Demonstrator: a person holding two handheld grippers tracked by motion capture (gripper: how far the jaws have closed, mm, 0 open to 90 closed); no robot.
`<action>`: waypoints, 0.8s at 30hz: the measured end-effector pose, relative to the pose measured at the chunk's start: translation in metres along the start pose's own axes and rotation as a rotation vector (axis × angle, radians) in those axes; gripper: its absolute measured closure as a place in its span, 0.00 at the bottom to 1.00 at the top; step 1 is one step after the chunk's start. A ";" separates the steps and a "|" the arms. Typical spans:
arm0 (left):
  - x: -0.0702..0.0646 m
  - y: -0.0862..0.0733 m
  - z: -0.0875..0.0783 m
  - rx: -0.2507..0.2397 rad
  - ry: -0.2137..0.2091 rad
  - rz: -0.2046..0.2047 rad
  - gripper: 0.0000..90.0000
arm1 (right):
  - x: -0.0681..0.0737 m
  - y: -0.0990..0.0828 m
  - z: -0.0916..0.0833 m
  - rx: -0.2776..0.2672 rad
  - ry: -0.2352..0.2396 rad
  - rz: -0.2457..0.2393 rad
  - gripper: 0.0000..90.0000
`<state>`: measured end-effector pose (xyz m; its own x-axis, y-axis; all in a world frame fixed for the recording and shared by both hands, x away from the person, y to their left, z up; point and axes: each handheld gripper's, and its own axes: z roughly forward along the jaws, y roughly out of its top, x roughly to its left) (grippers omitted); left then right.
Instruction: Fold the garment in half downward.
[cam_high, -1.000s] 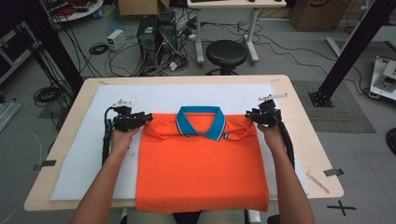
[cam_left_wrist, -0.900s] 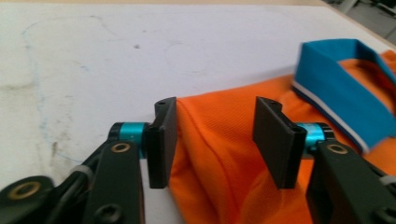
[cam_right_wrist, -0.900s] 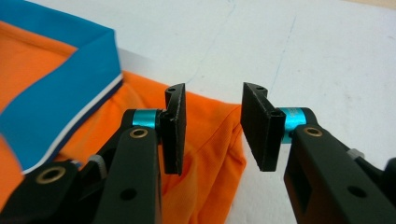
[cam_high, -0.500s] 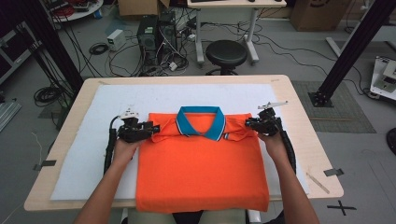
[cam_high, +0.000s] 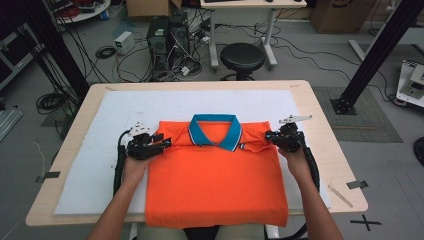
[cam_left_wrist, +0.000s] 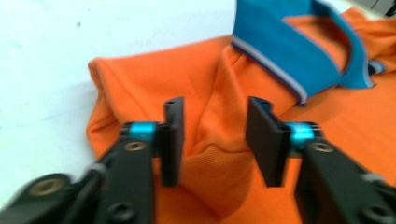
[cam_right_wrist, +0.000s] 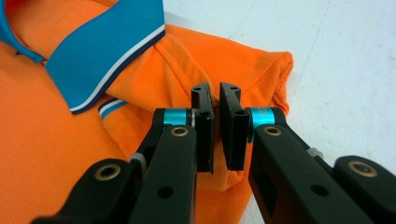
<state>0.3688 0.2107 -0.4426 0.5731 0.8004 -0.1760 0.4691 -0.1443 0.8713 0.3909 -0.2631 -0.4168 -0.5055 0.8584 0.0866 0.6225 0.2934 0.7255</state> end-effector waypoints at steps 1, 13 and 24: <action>-0.001 0.000 0.000 -0.002 -0.020 0.008 0.57 | 0.000 0.000 0.000 0.000 0.000 0.003 0.95; -0.008 -0.005 0.002 0.058 0.031 0.066 0.93 | 0.001 -0.003 -0.006 -0.013 0.007 -0.006 0.95; -0.015 -0.021 -0.050 -0.054 -0.079 0.019 0.93 | 0.013 -0.029 -0.053 -0.116 0.033 -0.036 0.97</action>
<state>0.3168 0.2303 -0.4355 0.6340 0.7489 -0.1928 0.4221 -0.1262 0.8977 0.3343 -0.2828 -0.4002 -0.5468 0.8334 0.0805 0.5317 0.2714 0.8022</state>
